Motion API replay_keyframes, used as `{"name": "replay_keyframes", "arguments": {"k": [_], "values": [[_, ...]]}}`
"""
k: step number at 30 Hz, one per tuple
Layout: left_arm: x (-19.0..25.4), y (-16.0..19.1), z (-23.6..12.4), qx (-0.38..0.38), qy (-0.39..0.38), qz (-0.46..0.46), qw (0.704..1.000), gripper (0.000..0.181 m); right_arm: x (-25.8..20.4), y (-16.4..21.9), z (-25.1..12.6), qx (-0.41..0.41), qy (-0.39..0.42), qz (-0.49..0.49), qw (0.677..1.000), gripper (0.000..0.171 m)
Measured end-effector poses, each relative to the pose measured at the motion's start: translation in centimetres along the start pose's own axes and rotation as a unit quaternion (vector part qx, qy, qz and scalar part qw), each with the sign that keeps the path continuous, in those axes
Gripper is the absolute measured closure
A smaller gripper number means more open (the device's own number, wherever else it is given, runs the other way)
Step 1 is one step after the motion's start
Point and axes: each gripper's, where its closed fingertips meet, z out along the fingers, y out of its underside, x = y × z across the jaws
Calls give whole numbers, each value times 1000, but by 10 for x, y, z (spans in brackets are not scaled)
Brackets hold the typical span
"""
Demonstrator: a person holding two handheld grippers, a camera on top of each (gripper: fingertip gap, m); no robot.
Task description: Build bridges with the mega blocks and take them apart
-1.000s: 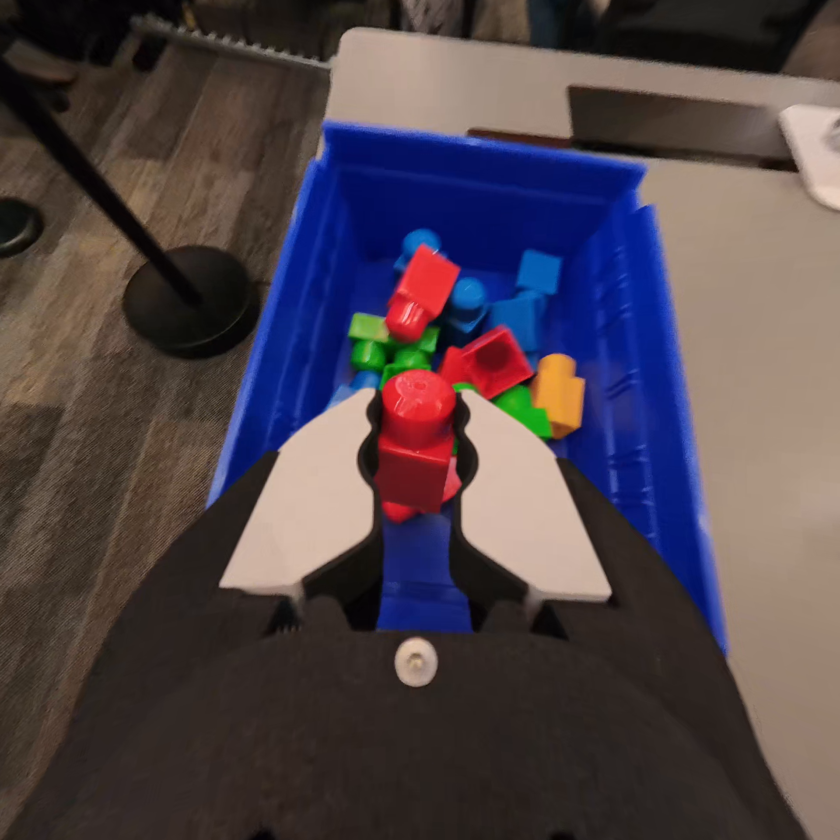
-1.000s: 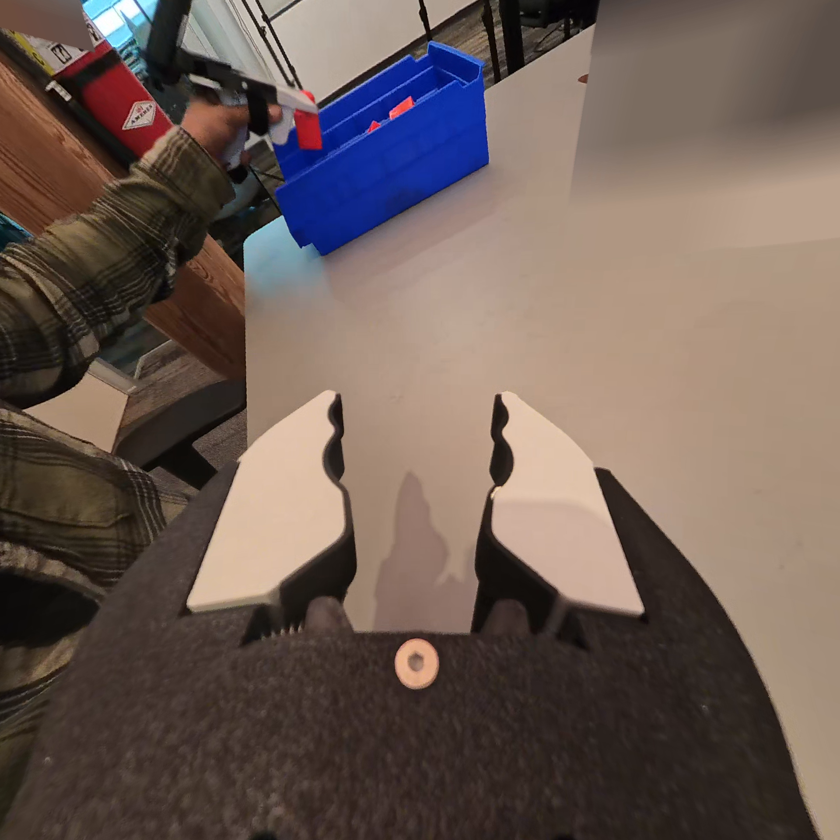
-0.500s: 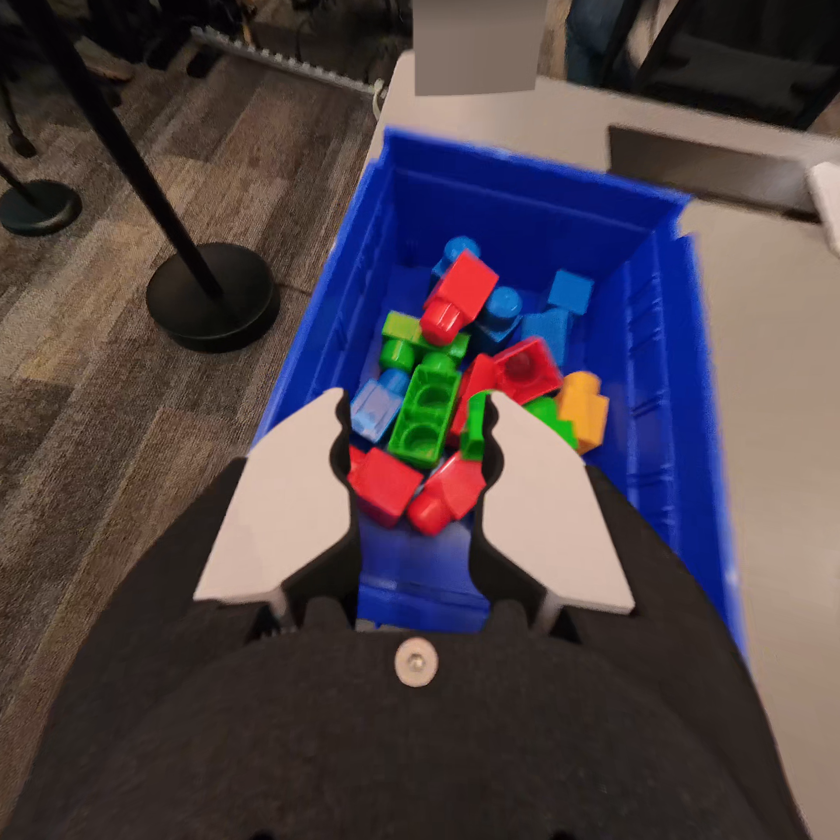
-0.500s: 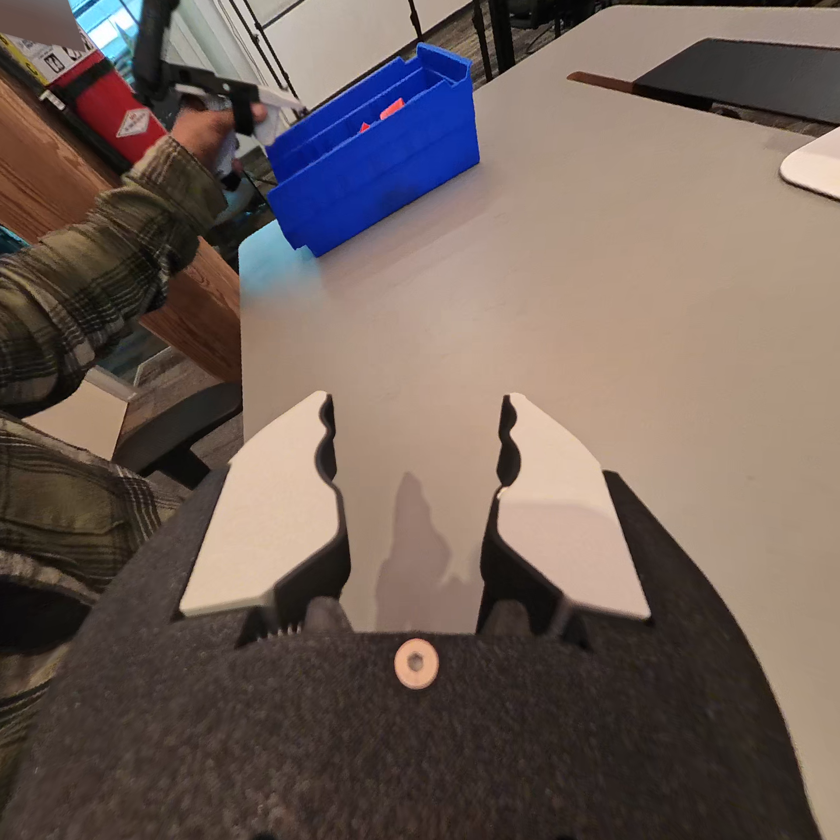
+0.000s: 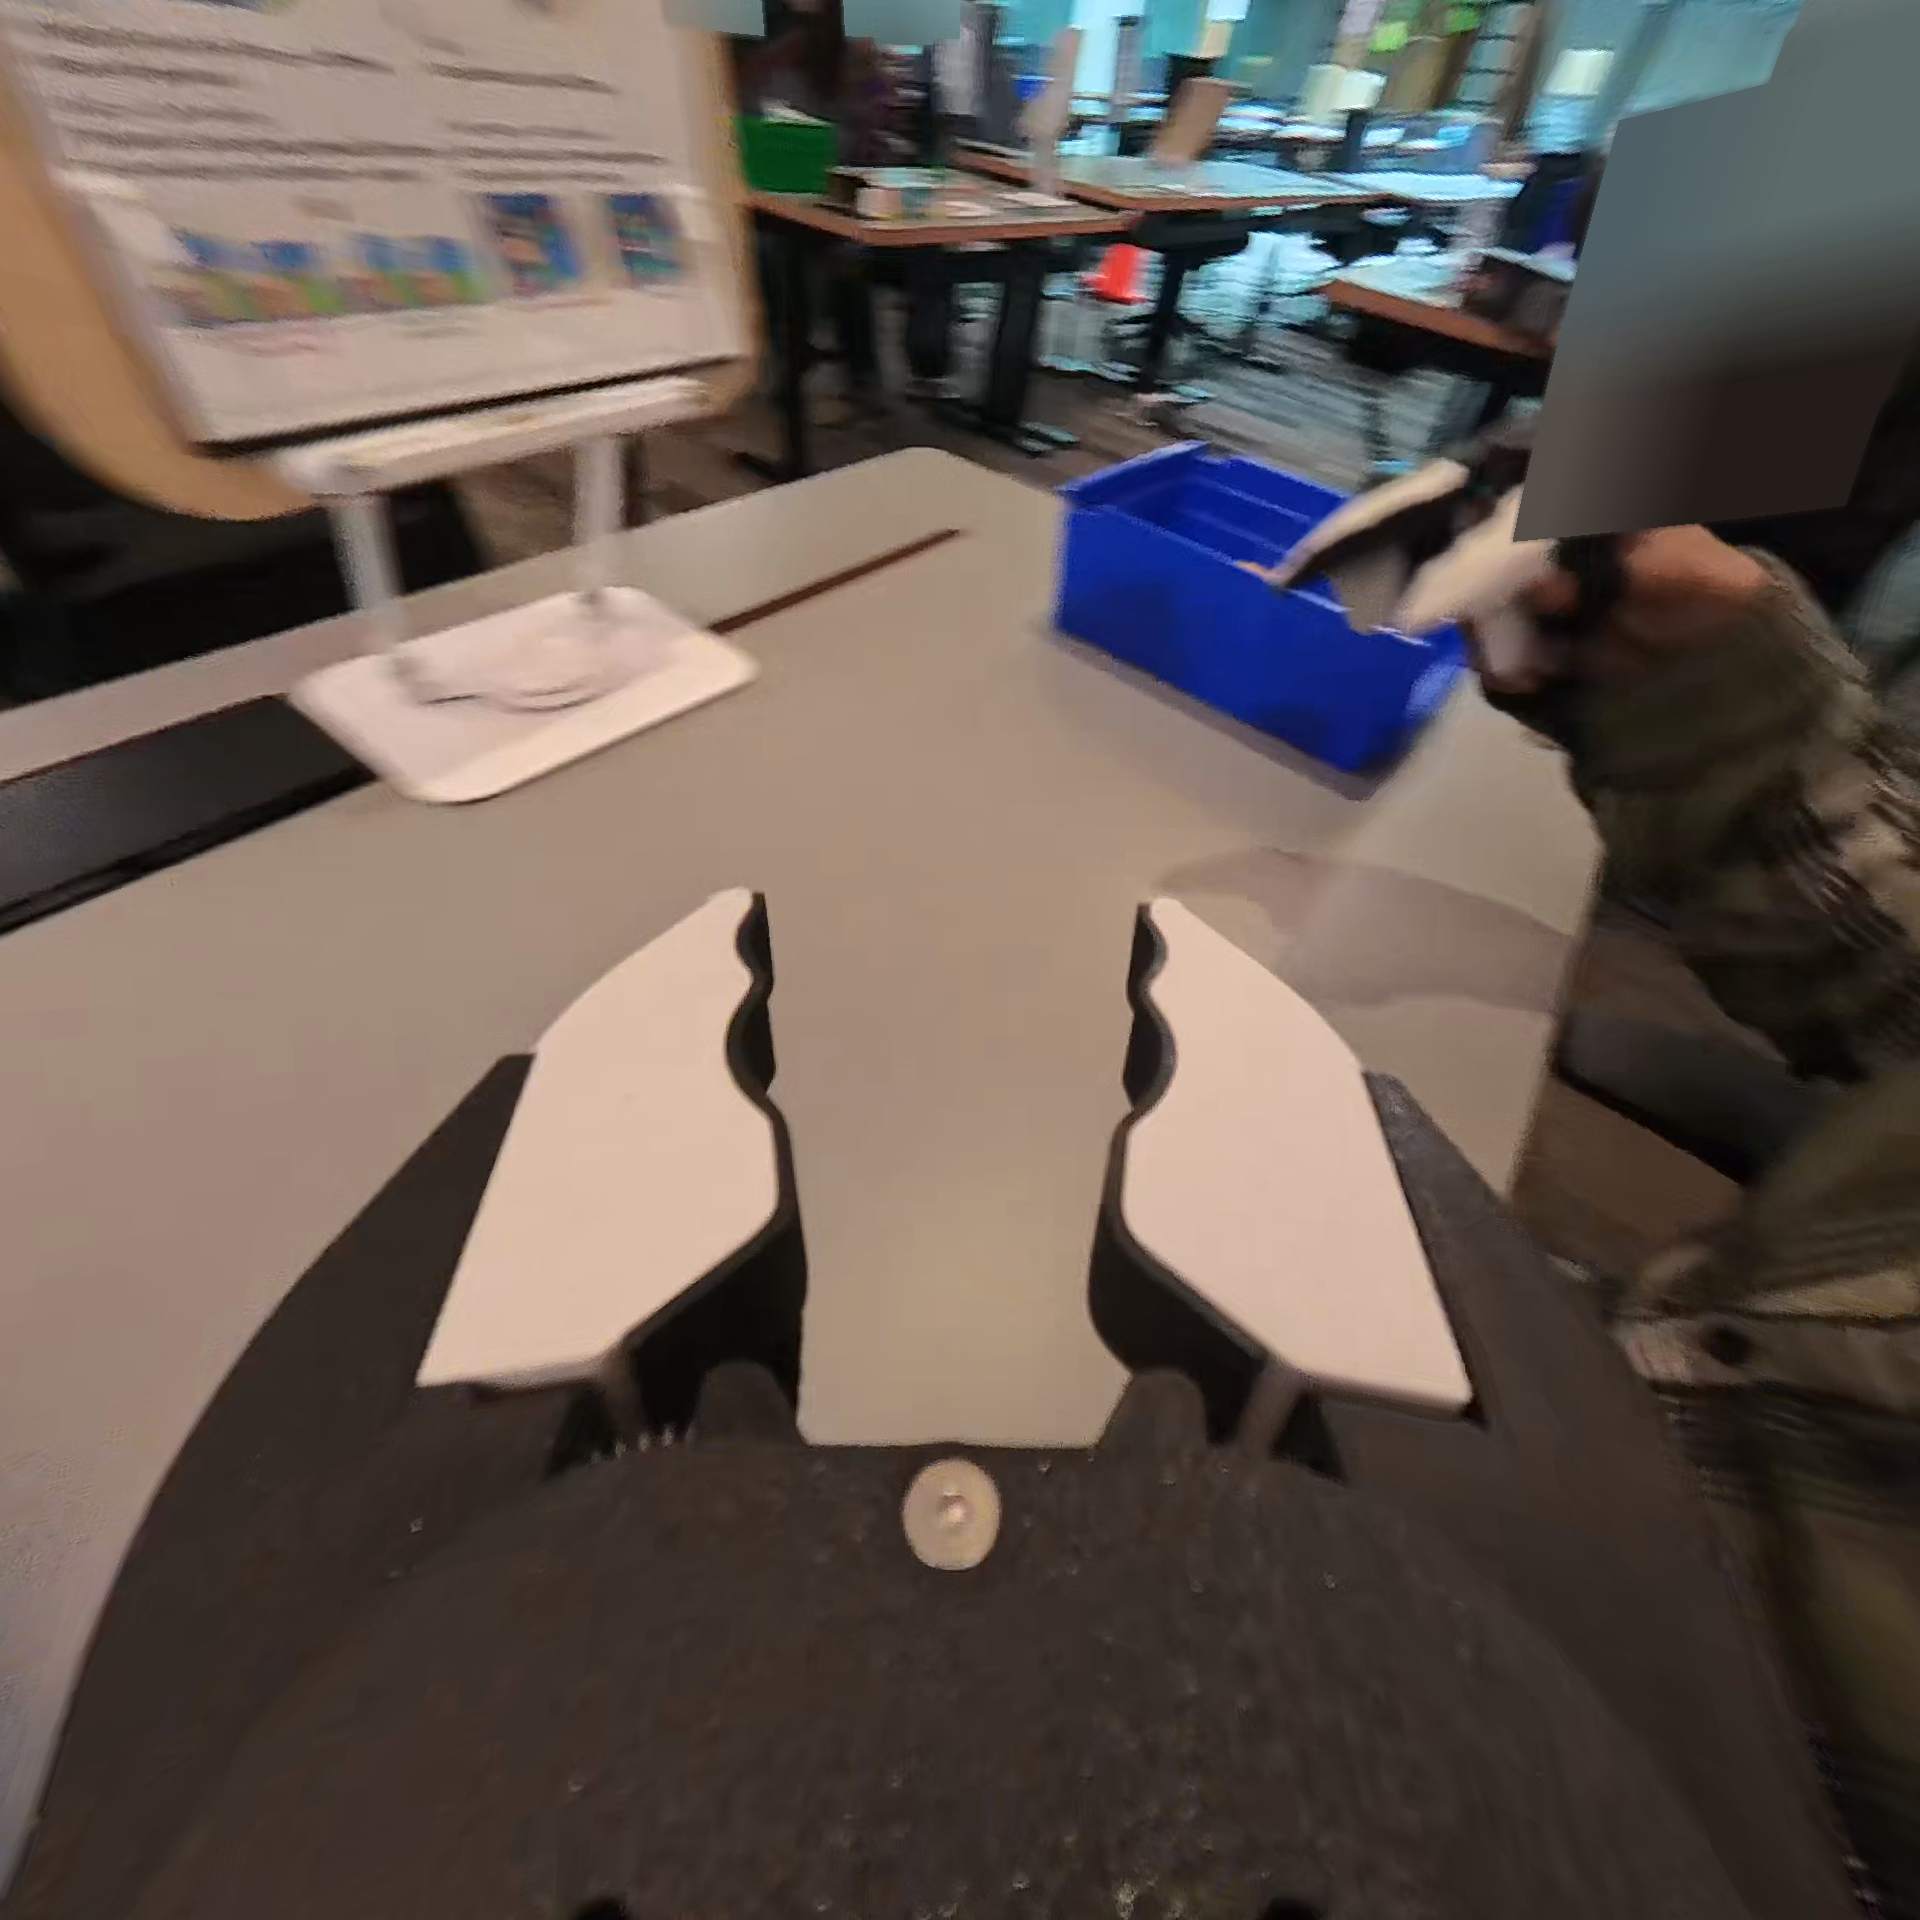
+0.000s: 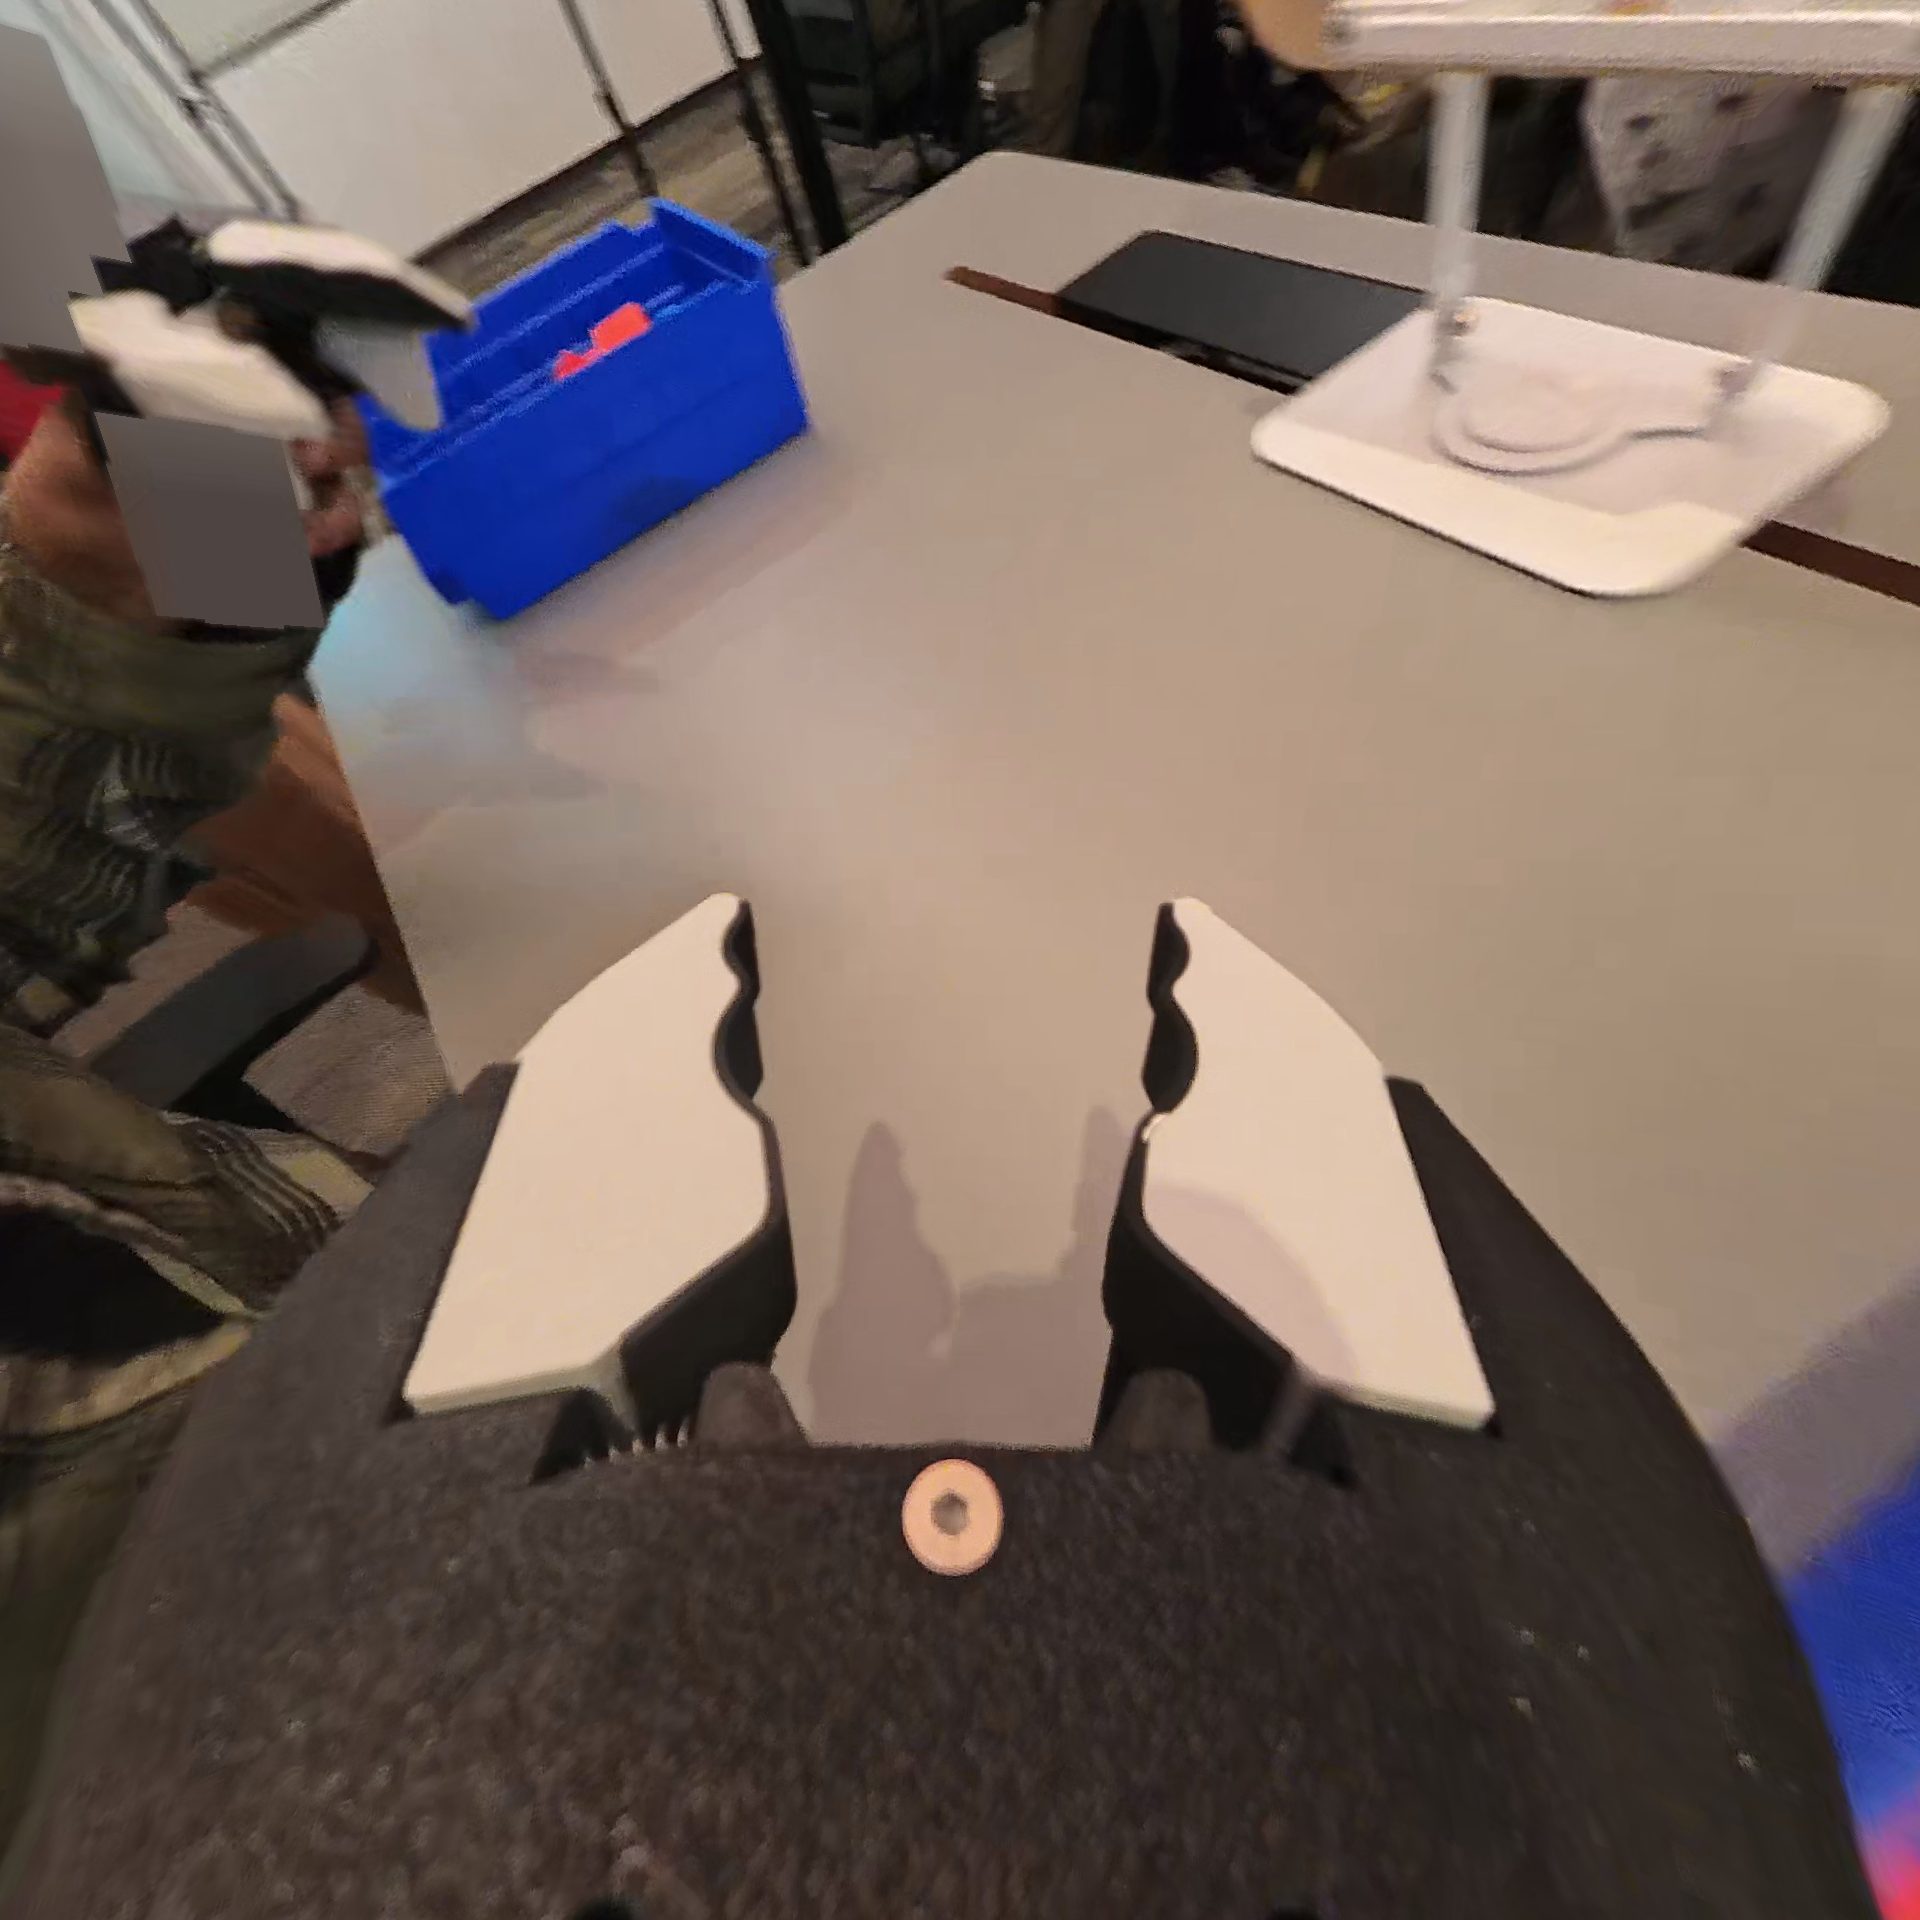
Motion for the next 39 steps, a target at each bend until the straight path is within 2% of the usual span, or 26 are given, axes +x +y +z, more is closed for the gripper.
{"name": "replay_keyframes", "arguments": {"k": [3,6,9,12,16,21,27,32,36,39], "values": [[48,18,32,-2,88,-15,996,115,50,9,-58,-25,89,19,996,100],[78,38,47,-12,149,-38,988,116,109,32,-121,-79,189,52,977,104],[85,54,51,-24,166,-52,985,116,162,58,-174,-132,268,90,950,108],[83,58,49,-15,170,-70,983,117,199,83,-202,-168,305,120,930,109],[80,56,44,-7,172,-80,982,118,226,101,-203,-199,311,129,920,108],[80,60,41,-18,167,-75,983,118,254,107,-185,-254,308,93,912,104],[80,62,38,-18,162,-85,983,119,278,109,-161,-335,265,3,904,100],[77,66,37,-24,153,-90,984,119,289,99,-146,-360,207,-73,907,97],[75,65,38,-31,143,-87,985,119,306,105,-143,-410,170,-112,889,90],[73,65,40,-34,137,-86,986,119,320,119,-141,-463,156,-135,862,88]]}}
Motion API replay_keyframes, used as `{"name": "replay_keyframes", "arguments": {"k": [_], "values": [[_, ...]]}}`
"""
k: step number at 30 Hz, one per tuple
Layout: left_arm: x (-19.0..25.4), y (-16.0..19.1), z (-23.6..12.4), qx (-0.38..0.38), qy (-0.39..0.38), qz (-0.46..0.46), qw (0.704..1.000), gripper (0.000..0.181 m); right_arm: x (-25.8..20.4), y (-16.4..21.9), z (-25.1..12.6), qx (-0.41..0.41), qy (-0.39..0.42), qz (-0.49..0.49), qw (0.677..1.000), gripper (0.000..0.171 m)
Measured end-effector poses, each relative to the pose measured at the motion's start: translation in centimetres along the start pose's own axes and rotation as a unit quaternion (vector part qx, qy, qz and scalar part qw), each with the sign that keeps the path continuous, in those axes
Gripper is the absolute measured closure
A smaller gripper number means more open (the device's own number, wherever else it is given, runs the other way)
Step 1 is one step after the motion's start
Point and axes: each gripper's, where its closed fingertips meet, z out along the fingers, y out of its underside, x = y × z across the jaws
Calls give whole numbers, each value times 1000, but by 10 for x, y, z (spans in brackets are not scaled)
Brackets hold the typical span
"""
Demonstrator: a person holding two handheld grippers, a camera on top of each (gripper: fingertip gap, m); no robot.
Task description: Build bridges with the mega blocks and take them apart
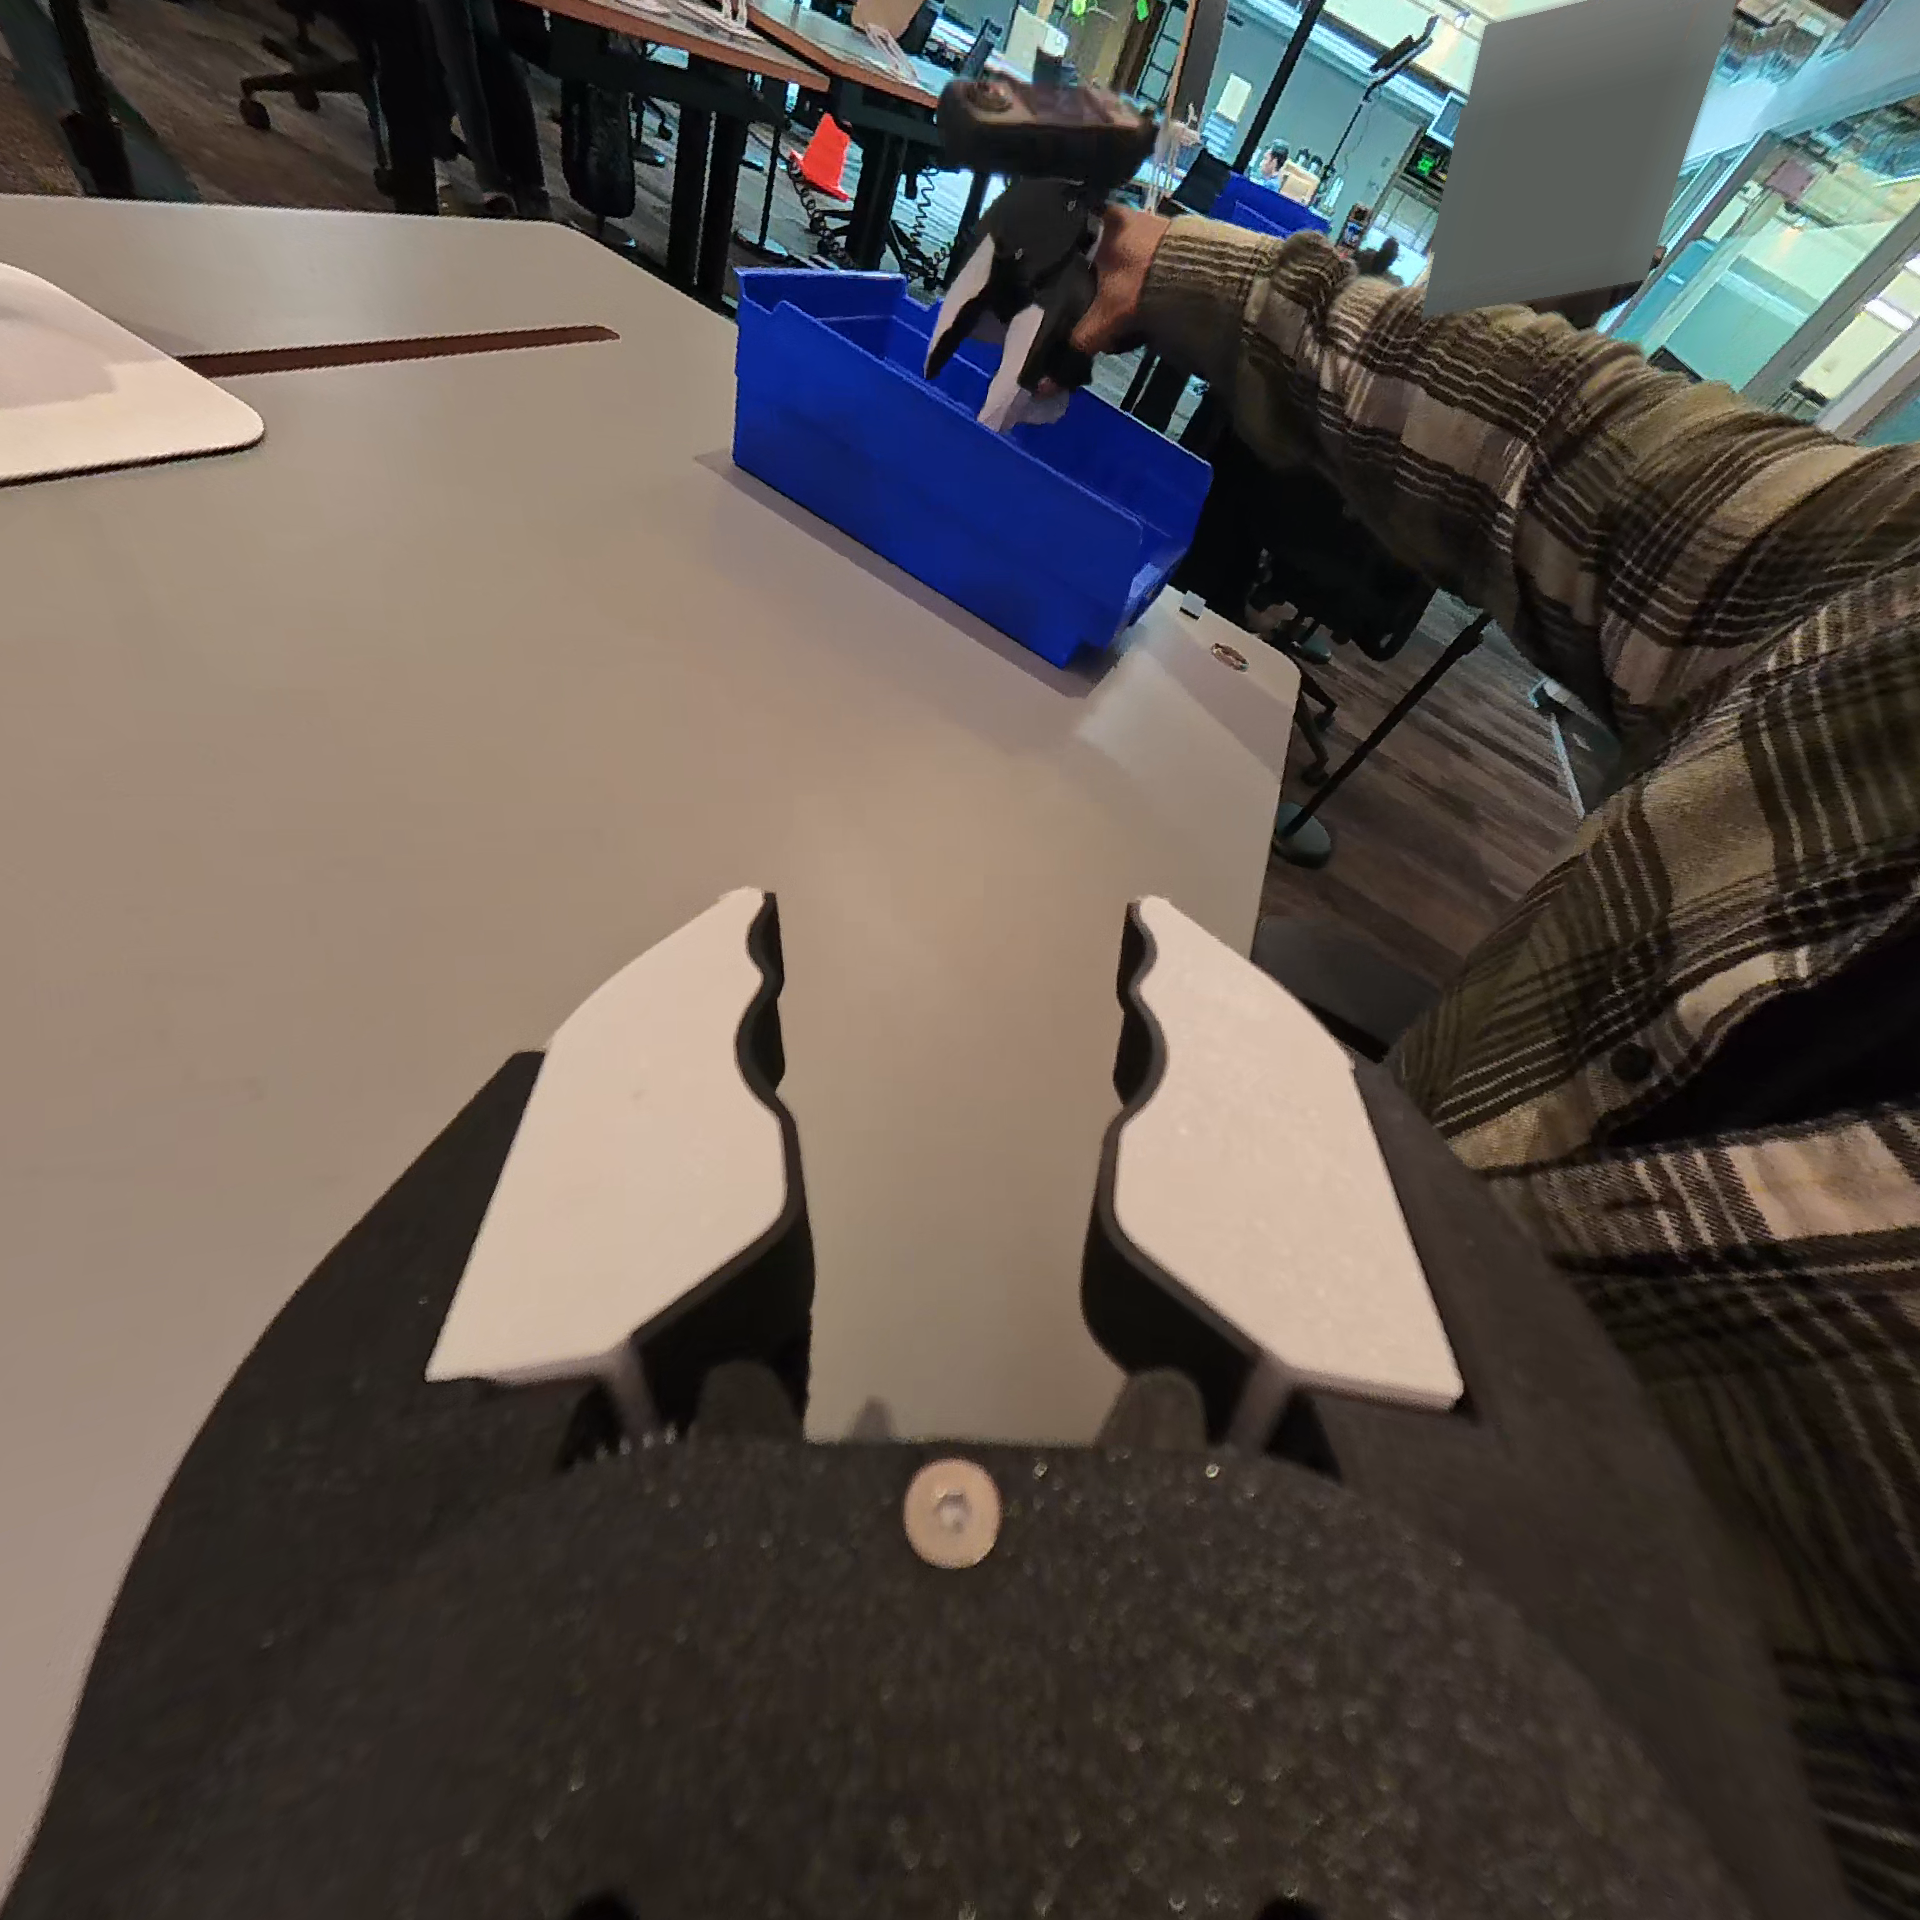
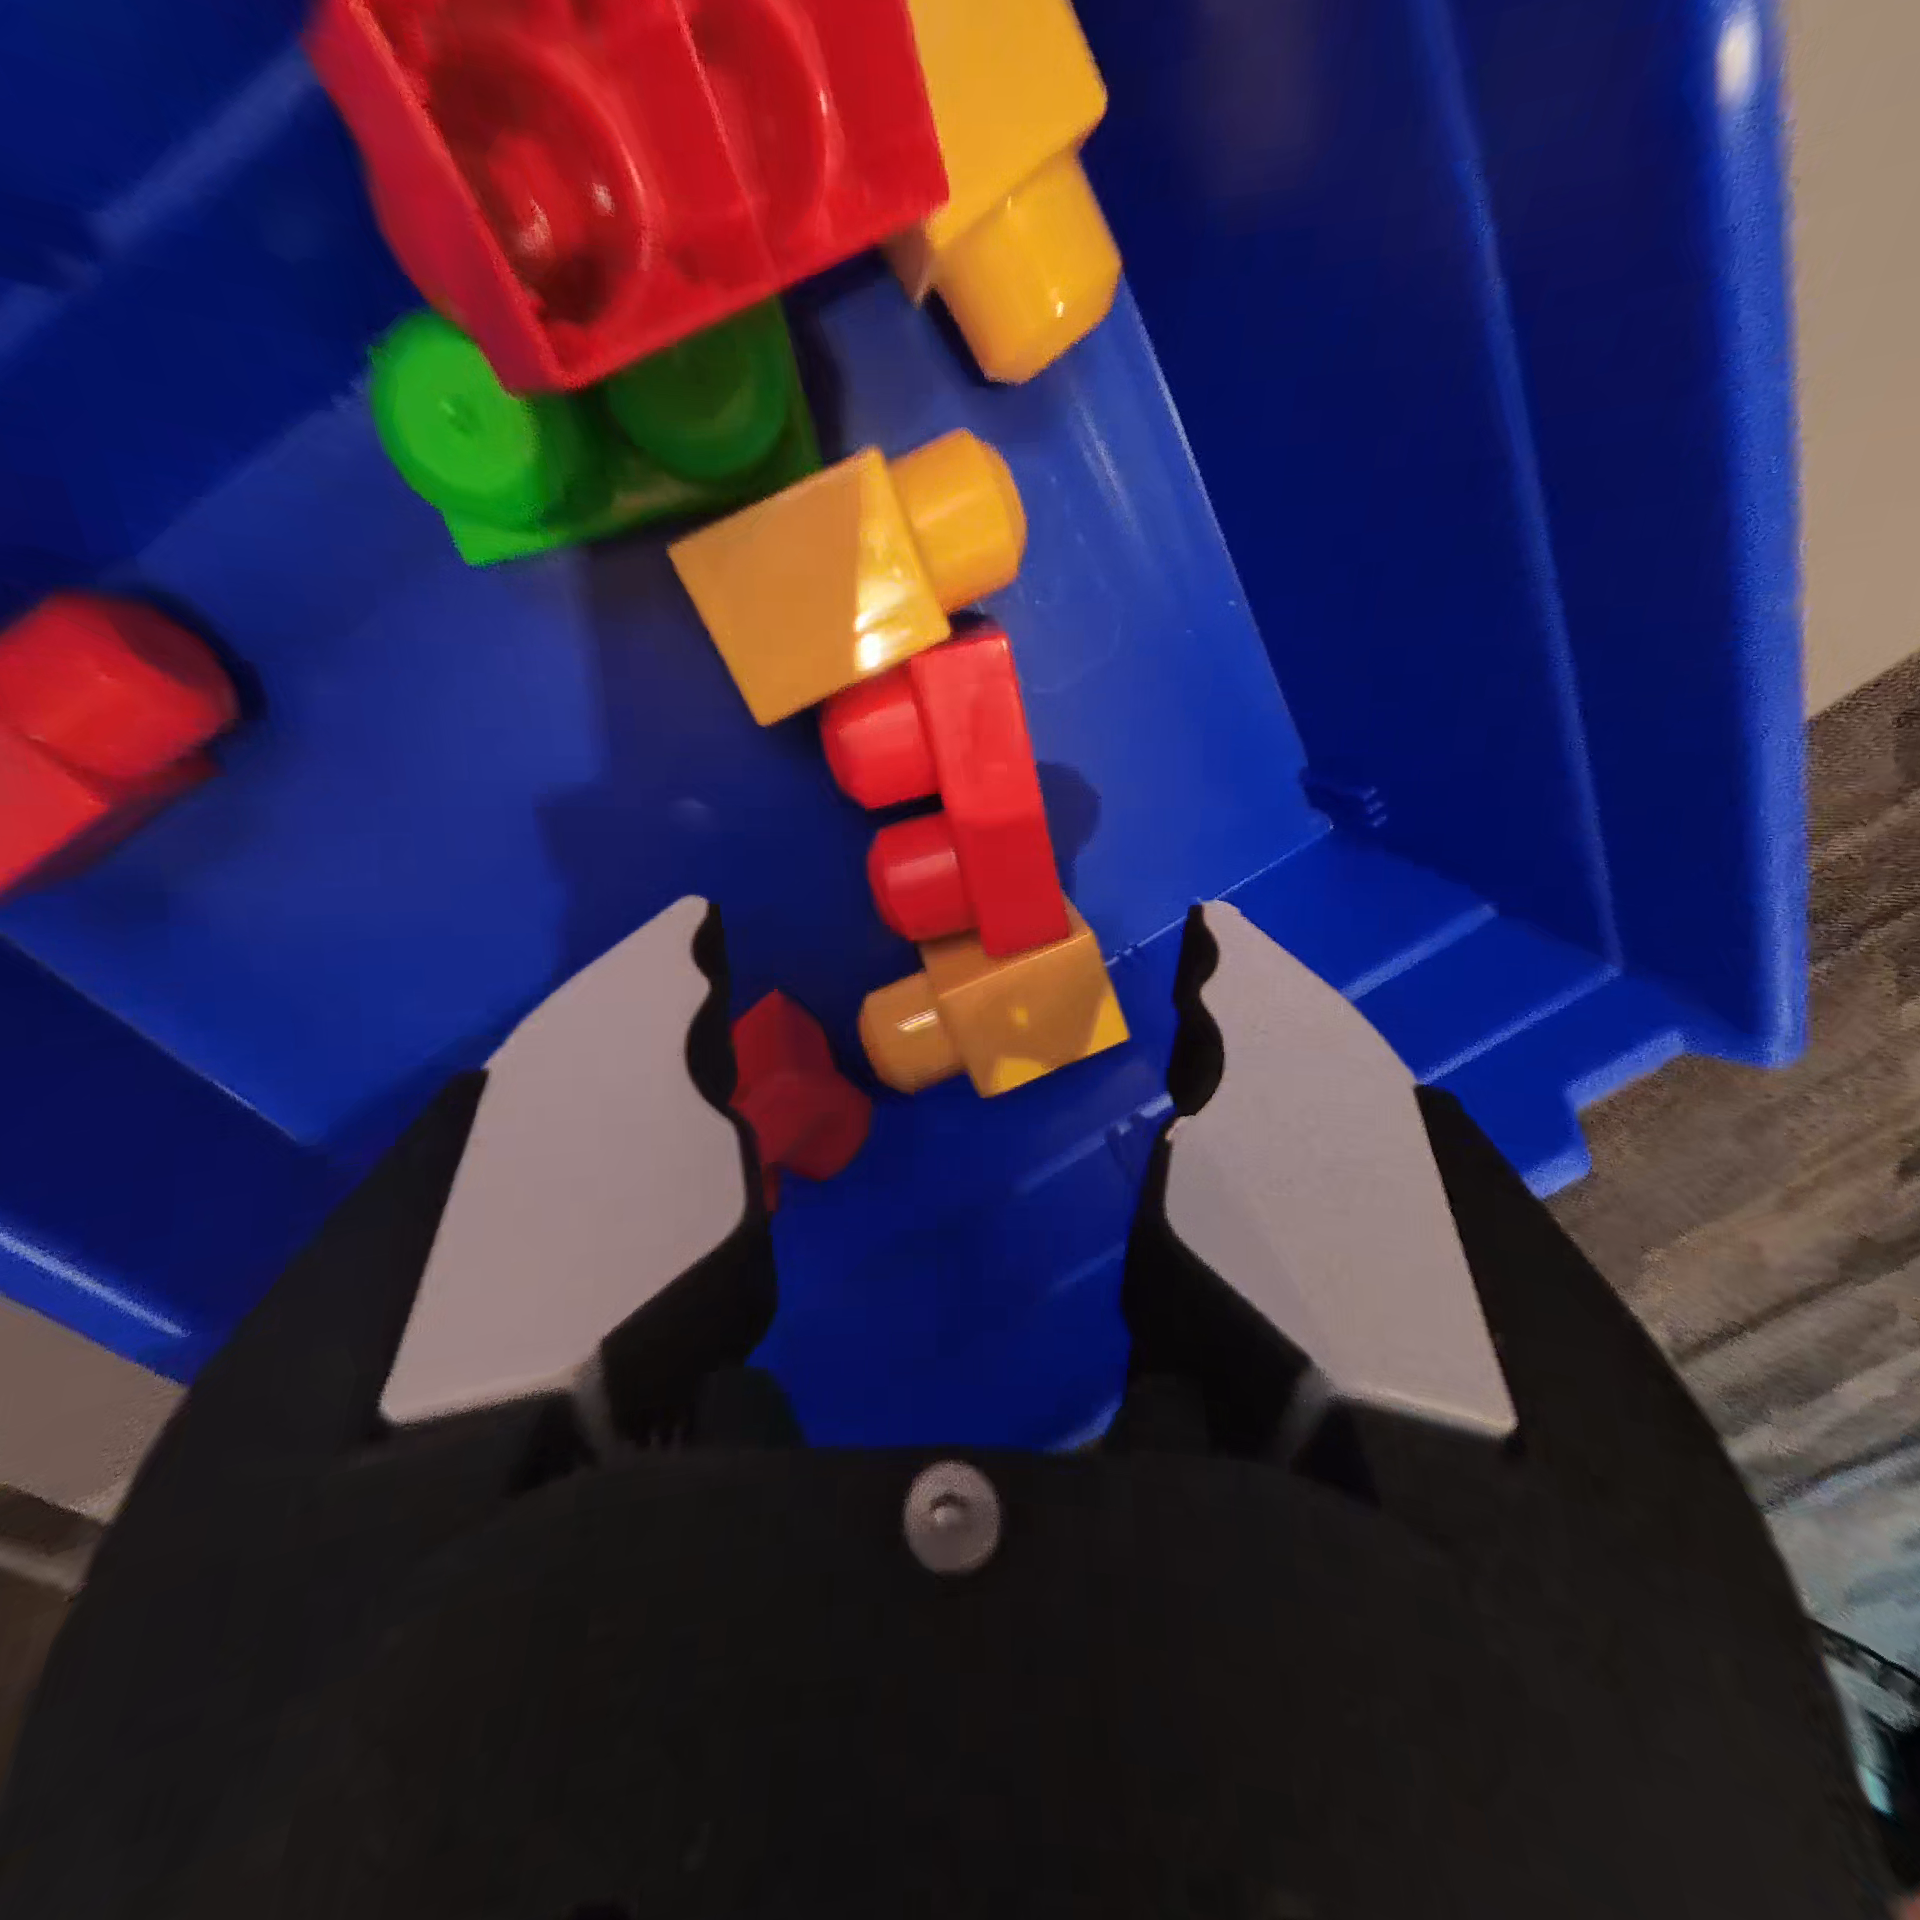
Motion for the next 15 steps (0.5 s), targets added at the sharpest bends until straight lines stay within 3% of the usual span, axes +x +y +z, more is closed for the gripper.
{"name": "replay_keyframes", "arguments": {"k": [6,15], "values": [[-5,0,7,-12,-6,-4,1000,119,5,6,26,-74,0,-57,996,91],[-5,-1,17,-25,-1,2,1000,119,6,11,45,-109,-4,-87,990,92]]}}
